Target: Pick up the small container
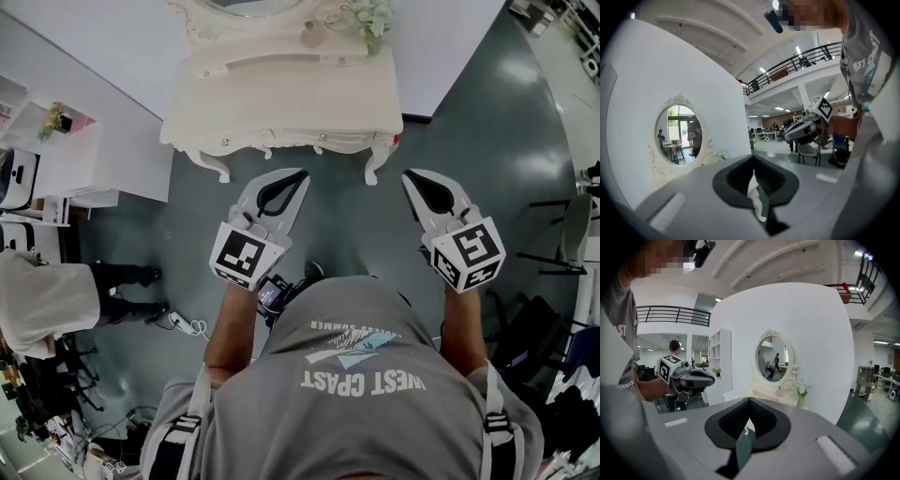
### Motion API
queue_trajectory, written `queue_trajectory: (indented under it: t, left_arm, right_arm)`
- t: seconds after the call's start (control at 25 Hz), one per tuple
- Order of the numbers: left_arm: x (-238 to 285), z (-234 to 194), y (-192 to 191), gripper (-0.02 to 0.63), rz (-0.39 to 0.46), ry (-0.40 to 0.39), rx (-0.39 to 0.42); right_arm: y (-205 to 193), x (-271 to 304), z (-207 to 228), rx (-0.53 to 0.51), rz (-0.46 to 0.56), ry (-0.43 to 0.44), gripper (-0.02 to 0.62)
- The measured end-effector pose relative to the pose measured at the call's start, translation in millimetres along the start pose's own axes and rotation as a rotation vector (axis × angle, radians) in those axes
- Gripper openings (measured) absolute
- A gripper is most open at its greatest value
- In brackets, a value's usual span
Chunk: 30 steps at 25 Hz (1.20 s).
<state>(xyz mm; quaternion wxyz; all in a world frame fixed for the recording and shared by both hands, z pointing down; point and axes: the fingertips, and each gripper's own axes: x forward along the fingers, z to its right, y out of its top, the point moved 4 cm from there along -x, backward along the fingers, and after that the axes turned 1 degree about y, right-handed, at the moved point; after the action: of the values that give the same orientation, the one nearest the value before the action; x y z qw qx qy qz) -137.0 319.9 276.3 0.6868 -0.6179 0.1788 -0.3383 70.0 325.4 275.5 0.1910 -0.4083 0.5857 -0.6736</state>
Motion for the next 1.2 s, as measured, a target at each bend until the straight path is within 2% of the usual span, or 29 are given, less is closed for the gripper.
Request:
queue_trajectory:
  t: [0.36, 0.56, 0.76, 0.92, 1.2]
  left_arm:
    - [-23, -44, -18, 0.003, 0.038, -0.054, -0.026]
    - [-23, -58, -29, 0.003, 0.034, -0.044, -0.049]
    - [-5, -68, -41, 0.003, 0.005, -0.016, -0.065]
    - [7, -77, -39, 0.003, -0.023, 0.038, -0.074]
    - [54, -75, -25, 0.003, -0.071, 0.121, -0.056]
  right_arm:
    - [21, 31, -36, -0.012, -0.018, -0.06, 0.002]
    - [19, 46, -37, -0.012, -0.047, -0.047, 0.002]
    - [16, 71, -14, -0.014, -0.059, -0.006, 0.002]
    - [26, 95, 3, -0.031, -0.04, 0.069, 0.002]
    - [28, 119, 69, -0.036, -0.014, 0.16, 0.002]
